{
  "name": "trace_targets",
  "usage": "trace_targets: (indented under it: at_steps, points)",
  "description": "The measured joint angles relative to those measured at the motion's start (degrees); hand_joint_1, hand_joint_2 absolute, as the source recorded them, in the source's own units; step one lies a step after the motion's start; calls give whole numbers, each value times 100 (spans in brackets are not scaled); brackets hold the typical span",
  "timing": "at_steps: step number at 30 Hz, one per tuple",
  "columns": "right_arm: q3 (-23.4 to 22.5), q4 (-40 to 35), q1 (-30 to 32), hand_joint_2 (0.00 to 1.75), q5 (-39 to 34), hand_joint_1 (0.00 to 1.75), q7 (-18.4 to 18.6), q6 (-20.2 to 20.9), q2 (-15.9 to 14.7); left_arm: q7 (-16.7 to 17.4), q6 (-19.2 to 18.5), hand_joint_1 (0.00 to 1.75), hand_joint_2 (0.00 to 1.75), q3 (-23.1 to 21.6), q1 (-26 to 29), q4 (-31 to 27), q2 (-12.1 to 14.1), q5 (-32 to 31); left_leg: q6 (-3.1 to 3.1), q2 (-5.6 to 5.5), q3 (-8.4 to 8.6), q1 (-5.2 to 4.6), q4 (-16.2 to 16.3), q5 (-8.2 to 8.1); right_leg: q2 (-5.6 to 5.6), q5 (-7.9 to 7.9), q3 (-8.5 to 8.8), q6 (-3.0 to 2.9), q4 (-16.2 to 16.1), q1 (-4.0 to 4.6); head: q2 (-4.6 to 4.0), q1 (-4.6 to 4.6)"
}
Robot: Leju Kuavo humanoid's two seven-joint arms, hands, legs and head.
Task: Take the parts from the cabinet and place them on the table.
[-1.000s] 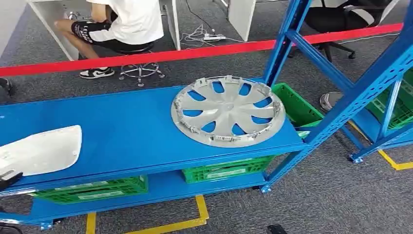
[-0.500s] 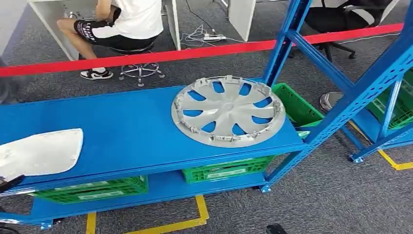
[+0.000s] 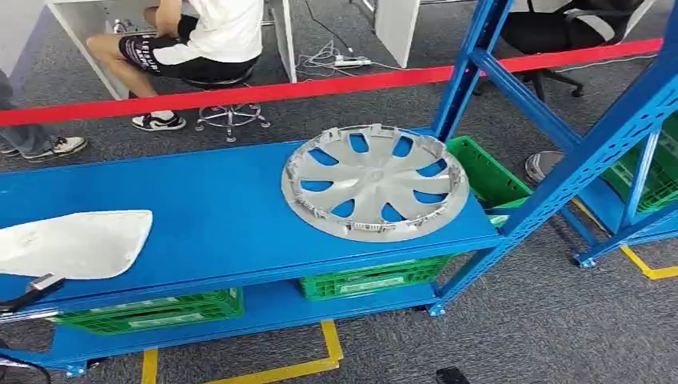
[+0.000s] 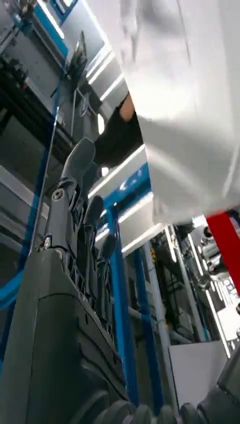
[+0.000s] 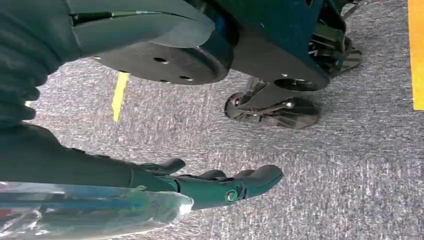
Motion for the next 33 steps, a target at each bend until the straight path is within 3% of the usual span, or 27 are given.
trace_targets:
  at_steps: [9,19,20,21,22,23,33]
  points:
    - [50,0,4,175,9,0,-39,0,0,4,278,0,175,-454,23,-20,59,-2,0,0,2,0,0,0,-2,0,14,0,0,1,0,0]
    - [85,0,-1,175,17,0,-39,9,0,78,179,0,175,-625,30,-2,98,-2,0,0,4,0,0,0,-3,-1,12,0,1,1,0,2]
    - [89,0,-1,175,20,0,-39,9,0,61,179,7,175,-636,30,4,98,-2,0,0,4,0,0,0,-4,-1,13,0,1,1,0,0]
    - [92,0,-1,175,22,0,-39,7,0,61,179,72,175,-647,30,7,98,-2,0,-1,5,0,0,0,-4,-1,13,0,1,1,0,2]
    - [94,0,-1,175,22,0,-39,7,0,59,179,162,175,-655,30,9,98,-2,0,-1,6,0,0,0,-4,-1,13,0,1,1,0,2]
    - [94,0,-2,175,24,0,-37,7,0,52,179,175,175,-660,30,9,98,-2,0,-1,7,0,0,0,-4,-1,13,0,1,1,0,2]
    - [120,0,-9,175,44,0,-31,7,0,-35,129,175,175,-705,17,37,53,-2,0,-1,19,-1,0,-1,-5,-1,22,0,1,1,0,2]
